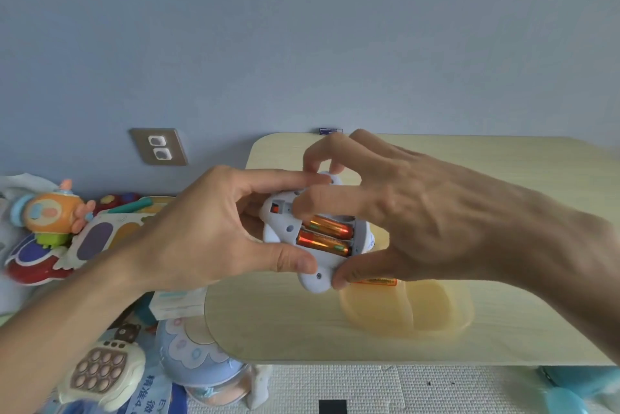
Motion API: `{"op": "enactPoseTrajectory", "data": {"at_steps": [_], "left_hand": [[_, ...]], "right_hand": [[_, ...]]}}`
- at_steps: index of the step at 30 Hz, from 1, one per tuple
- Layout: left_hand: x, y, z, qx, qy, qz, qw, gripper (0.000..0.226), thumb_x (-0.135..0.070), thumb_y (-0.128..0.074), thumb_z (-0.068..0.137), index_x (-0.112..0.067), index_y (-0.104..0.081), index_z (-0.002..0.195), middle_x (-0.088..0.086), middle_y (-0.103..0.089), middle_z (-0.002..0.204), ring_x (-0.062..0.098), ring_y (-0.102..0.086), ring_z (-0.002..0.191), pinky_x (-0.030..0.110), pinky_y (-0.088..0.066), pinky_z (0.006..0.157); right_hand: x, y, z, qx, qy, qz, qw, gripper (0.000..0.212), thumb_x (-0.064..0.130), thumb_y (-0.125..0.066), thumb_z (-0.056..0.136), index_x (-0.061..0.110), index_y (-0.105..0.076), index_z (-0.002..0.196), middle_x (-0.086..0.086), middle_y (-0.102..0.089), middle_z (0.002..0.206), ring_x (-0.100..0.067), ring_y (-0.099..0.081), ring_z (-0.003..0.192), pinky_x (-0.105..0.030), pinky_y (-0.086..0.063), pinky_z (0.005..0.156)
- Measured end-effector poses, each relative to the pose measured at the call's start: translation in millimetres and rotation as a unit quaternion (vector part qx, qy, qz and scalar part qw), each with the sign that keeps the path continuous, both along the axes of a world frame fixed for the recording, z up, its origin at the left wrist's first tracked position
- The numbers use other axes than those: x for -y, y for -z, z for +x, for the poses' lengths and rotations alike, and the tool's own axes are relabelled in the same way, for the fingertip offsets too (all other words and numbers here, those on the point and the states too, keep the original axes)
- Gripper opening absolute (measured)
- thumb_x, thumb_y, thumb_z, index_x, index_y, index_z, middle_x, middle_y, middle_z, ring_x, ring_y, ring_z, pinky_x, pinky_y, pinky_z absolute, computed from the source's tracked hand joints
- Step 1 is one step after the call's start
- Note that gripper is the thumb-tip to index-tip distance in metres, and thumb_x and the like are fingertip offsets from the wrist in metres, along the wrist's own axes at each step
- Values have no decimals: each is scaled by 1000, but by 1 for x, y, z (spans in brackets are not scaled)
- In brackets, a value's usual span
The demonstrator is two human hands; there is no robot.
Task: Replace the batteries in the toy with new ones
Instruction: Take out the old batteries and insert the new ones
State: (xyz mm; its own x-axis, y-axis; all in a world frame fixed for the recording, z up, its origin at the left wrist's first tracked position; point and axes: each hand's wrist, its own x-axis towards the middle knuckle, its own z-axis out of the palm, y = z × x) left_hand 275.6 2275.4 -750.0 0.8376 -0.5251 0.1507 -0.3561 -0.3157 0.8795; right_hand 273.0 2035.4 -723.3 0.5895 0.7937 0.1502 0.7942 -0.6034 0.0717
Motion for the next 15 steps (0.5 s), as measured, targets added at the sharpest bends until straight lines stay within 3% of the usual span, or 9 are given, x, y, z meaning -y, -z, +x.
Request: {"op": "enactPoseTrajectory", "data": {"at_steps": [4,8,15], "left_hand": [[-11,-4,4,-9,-9,-51,999,71,-18,-90,62,-40,-74,128,-6,-83,119,16,-80,110,26,-62,94],[-9,-7,3,-8,-7,-62,998,71,-15,-90,62,-35,-74,128,-5,-83,118,16,-80,109,25,-62,93],[-3,-9,2,-12,-7,-38,999,72,-12,-90,61,-32,-70,128,-6,-84,113,13,-81,105,21,-62,89]], "right_hand": [[16,1,3,-36,22,43,998,53,70,-61,83,40,-53,126,2,-38,141,-20,-56,123,-38,-57,97],[16,-1,0,-68,7,112,991,52,71,-64,83,41,-49,123,6,-36,141,-16,-56,123,-41,-58,95],[7,-2,-5,-42,8,52,998,60,60,-70,85,44,-46,137,0,-34,143,-26,-67,107,-41,-62,86]]}}
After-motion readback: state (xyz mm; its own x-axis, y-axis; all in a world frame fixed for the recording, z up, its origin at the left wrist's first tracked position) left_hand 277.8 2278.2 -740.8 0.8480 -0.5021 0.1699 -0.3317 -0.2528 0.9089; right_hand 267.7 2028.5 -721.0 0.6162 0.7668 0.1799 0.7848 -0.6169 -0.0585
